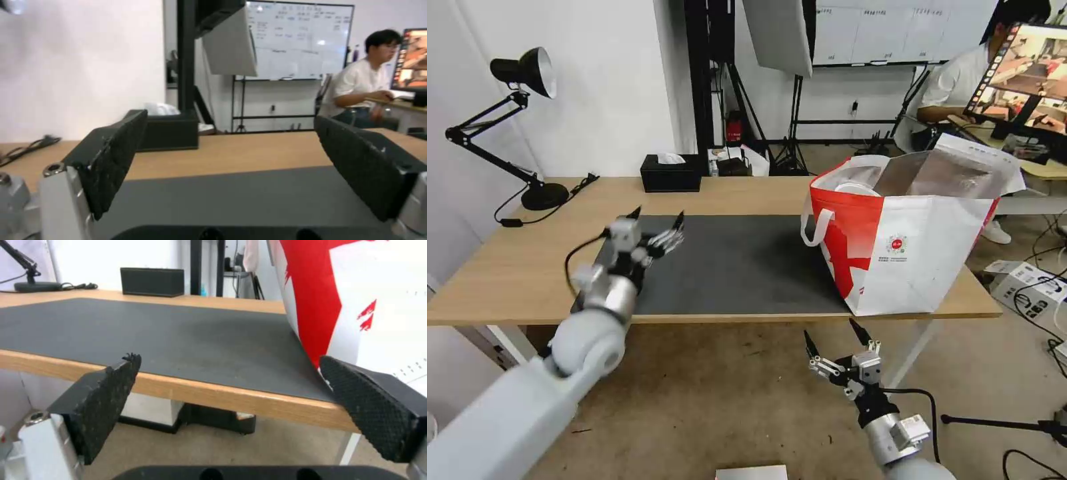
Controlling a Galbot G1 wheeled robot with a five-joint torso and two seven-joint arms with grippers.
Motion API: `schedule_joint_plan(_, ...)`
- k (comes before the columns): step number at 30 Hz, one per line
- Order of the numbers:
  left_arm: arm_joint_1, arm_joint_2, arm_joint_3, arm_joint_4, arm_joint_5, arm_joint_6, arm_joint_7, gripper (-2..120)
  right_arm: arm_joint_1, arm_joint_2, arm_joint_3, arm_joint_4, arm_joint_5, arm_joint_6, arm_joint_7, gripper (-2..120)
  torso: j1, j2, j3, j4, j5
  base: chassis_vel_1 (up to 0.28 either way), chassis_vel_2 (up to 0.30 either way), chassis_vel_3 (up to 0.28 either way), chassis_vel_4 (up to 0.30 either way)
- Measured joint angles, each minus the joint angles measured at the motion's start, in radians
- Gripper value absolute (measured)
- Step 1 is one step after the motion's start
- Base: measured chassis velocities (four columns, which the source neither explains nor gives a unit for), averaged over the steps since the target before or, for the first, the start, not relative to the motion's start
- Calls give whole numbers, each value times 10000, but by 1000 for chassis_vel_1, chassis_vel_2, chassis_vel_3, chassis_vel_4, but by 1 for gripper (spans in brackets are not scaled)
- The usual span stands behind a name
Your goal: Pick up the trash from the table and place it into the takeout bag.
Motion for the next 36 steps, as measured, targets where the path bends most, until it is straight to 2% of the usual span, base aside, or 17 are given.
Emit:
schedule_joint_plan(3, 802, -217, -558, -225, 444, -17, 34, 100, 1, 1, 0, 1, 0, 0, -1, 100, 0, 0, -1, 0, 2, 0, 0, 0, 0)
schedule_joint_plan(5, 1921, -647, -1071, -490, 1148, -6, 70, 100, 0, 0, 0, 0, -1, 0, -1, 100, -2, 0, -1, 5, 0, 0, 0, 0, 0)
schedule_joint_plan(6, 1921, -647, -1071, -490, 1148, -6, 70, 100, 0, 0, 0, 0, -1, 0, -1, 100, -2, 0, -1, 5, 0, 0, 0, 0, 0)
schedule_joint_plan(8, 2681, -1115, -1436, -548, 1795, -107, 76, 100, 0, 0, -1, 0, -1, 0, -1, 100, -1, 1, -1, 1, 0, 0, 0, 0, 0)
schedule_joint_plan(11, 3298, -1503, -1794, -581, 2188, -246, 61, 100, 0, 0, 0, 0, 0, 0, -1, 100, -1, 1, 0, 2, 0, 0, 0, 0, 0)
schedule_joint_plan(15, 4030, -1784, -2228, -630, 2796, -485, 25, 100, 0, 0, -1, 1, 0, 0, -1, 100, -1, 1, -1, 2, 1, 0, 0, 0, 0)
schedule_joint_plan(23, 4879, -2205, -2795, -685, 3212, -705, -15, 100, 0, 0, -1, 0, 0, 0, 0, 100, -1, 1, -1, 2, 2, 0, 0, 0, 0)
schedule_joint_plan(26, 5449, -2695, -3062, -788, 3462, -781, 1, 100, 0, 0, -1, 0, 0, 0, -1, 100, 0, 1, 0, 2, 2, 0, 0, 0, 0)
schedule_joint_plan(36, 6275, -3397, -3240, -895, 3691, -871, 64, 100, 0, 0, -1, 0, 0, 0, -1, 100, 0, 1, 0, 1, 2, 0, 0, 0, 0)
